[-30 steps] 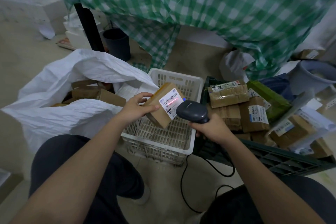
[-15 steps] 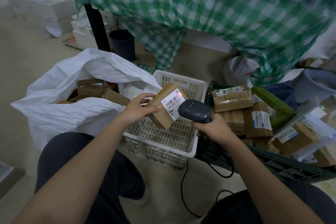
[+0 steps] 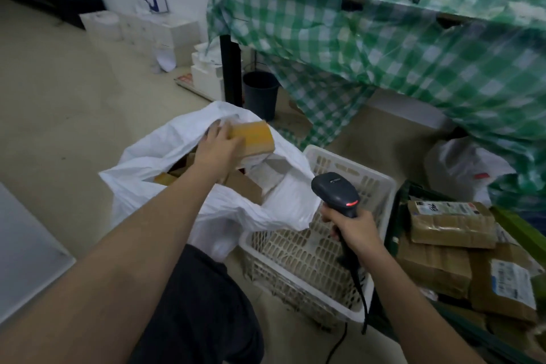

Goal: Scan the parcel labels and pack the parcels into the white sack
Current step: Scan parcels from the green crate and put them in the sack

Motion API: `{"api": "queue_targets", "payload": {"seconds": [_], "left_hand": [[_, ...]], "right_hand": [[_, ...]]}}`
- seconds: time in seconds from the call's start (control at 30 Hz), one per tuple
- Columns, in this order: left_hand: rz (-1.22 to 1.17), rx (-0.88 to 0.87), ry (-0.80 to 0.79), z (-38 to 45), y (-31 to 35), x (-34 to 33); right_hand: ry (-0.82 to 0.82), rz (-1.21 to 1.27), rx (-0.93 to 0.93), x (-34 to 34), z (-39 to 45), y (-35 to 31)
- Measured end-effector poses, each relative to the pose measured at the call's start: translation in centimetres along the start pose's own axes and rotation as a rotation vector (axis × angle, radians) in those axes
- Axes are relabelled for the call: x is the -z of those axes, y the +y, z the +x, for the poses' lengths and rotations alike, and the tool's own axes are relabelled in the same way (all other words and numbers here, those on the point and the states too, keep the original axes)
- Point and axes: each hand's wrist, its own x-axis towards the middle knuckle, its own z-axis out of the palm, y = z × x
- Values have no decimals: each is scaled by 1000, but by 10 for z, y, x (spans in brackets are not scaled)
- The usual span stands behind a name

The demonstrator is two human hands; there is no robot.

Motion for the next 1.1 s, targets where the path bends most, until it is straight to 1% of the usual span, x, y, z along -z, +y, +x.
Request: {"api": "queue_targets", "payload": {"seconds": [0.03,0.07,0.1,0.17,0.23,0.37,0.57,0.67,0.73,0.8,0.97,1.03,1.1], "left_hand": [[63,26,-81,5,-2,-5],[41,41,-142,10,-1,-11],[-25,30,-158,12,4,-16],[-169,-16,-109,11,18,-24],[-295,-61,-58,4,37,-31],[-521,-115,-60,-7,81,-46],[-691,-219,-196,-9,180,-60],[-786,-246,-286,-8,238,-68],[-823,-249,-365,-5,277,-77],[-846,-238,-410,0,316,-87],[-863,-123,-508,24,392,-120],[-825,-42,-513,35,410,-136],[-762,56,-528,44,423,-148]], "right_hand": [[-24,-3,-15,-4,3,-1],[-51,-9,-27,-7,6,-2],[-77,-18,-29,-7,8,-2],[-97,-35,-34,-2,12,3],[-70,-44,-57,10,13,13],[17,-24,-105,48,6,36],[265,66,-218,128,-11,74],[413,149,-241,168,-14,89],[501,198,-243,192,-11,95],[591,218,-233,213,-1,99],[827,212,-107,250,50,96],[872,215,-57,259,76,94],[865,185,-42,267,101,93]]}}
